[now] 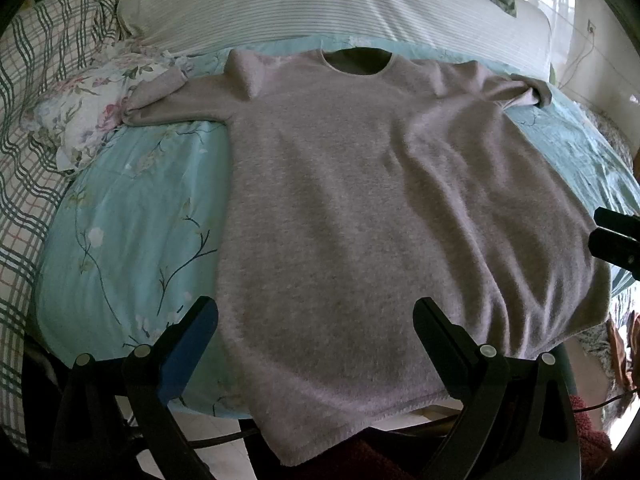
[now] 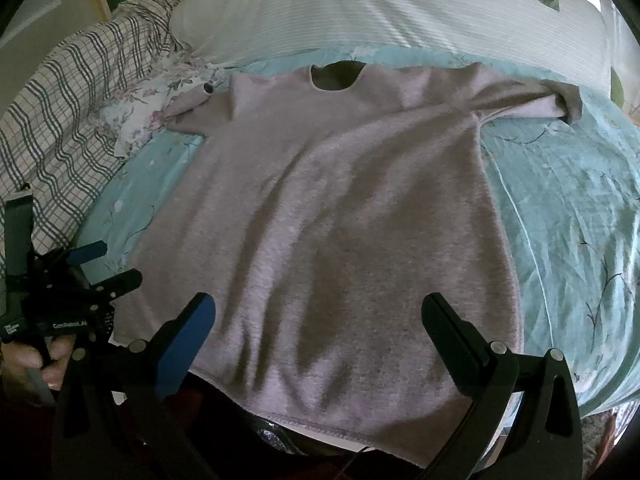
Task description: Fold small clothes
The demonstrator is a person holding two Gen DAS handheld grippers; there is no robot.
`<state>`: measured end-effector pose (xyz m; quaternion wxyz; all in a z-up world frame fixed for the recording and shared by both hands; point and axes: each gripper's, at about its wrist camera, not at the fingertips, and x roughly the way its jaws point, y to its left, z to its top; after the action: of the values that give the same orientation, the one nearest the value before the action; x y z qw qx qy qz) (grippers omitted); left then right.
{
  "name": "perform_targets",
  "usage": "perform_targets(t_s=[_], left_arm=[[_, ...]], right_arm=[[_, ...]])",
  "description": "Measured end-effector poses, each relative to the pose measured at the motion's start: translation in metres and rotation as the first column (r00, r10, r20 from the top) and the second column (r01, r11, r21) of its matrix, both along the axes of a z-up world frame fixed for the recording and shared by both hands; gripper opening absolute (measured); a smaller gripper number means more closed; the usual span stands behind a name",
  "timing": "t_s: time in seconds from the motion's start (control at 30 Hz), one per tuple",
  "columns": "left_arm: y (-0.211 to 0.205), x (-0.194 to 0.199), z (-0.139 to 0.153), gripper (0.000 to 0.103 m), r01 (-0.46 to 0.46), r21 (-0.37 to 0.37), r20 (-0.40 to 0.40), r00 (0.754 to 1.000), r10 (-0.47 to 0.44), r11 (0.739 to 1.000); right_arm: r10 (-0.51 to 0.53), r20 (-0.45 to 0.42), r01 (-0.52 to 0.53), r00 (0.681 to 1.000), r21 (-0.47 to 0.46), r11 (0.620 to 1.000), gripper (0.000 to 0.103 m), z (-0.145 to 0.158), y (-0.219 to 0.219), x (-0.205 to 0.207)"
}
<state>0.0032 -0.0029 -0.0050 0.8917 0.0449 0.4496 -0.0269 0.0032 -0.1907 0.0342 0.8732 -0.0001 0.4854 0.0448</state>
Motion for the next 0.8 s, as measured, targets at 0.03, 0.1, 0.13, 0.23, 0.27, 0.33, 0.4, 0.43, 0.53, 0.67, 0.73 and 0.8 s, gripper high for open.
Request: perform_targets(t_s=[0.03,0.1,0.13,0.23,0.27,0.33,0.4,0.43,0.53,0.67,0.73,0.8], left_arm=[[0.000,0.000,0.000,0.099,0.000,0.000,0.000,1.000,0.000,1.000],[0.000,0.001,0.000,0.099,0.000,-0.005,0.000,1.000,0.000,1.000],[-0.001,0.002,-0.001,0.099,0.000,-0.004,-0.002,1.000,0.000,1.000],[-0.002,0.006,-0.002,0.099,0.005,-0.008,-0.008,1.000,-0.005,1.000],[-0.002,0.008,-0.001,0.099,0.007,-0.013,-0.014,1.000,-0.007,1.000],[-0.003,0.011,-0.002,0.099,0.012,-0.017,-0.018,1.000,-0.012,1.000],[-0.002,0.015,-0.003,0.099,0.018,-0.017,-0.023,1.000,-0.018,1.000],[-0.001,0.017,-0.004,0.099,0.020,-0.014,-0.025,0.999,-0.021,1.000],[-0.001,0.025,-0.005,0.098,0.029,-0.026,-0.043,0.999,-0.030,0.999],[0.003,0.036,-0.005,0.099,0.029,-0.025,-0.023,0.999,-0.029,0.999],[0.004,0.041,-0.003,0.098,0.026,-0.022,0.001,1.000,-0.026,0.999],[0.005,0.048,-0.003,0.098,0.017,-0.003,-0.010,1.000,-0.017,1.000]], right_arm=[[0.000,0.008,0.000,1.000,-0.005,1.000,0.103,-0.001,0.001,0.000],[-0.001,0.007,0.001,1.000,-0.001,1.000,0.103,-0.001,0.002,0.000],[0.000,0.012,0.000,1.000,-0.013,1.000,0.103,-0.001,0.002,0.000],[-0.009,-0.006,0.009,1.000,0.011,1.000,0.103,-0.001,0.002,0.001],[-0.016,-0.036,0.017,0.999,0.051,0.999,0.103,-0.001,0.001,0.003],[-0.022,-0.057,0.026,0.998,0.076,0.997,0.103,-0.001,-0.002,0.005],[-0.027,-0.044,0.030,0.999,0.073,0.997,0.103,-0.002,-0.004,0.008],[-0.030,-0.033,0.033,0.999,0.069,0.997,0.103,-0.002,-0.006,0.009],[-0.045,0.018,0.044,0.999,0.057,0.997,0.103,0.000,-0.018,0.014],[-0.080,0.056,0.076,0.995,0.069,0.995,0.102,0.006,-0.037,0.025],[-0.107,0.066,0.102,0.992,0.084,0.991,0.102,0.009,-0.050,0.033],[-0.137,0.072,0.129,0.988,0.106,0.986,0.100,0.012,-0.066,0.042]])
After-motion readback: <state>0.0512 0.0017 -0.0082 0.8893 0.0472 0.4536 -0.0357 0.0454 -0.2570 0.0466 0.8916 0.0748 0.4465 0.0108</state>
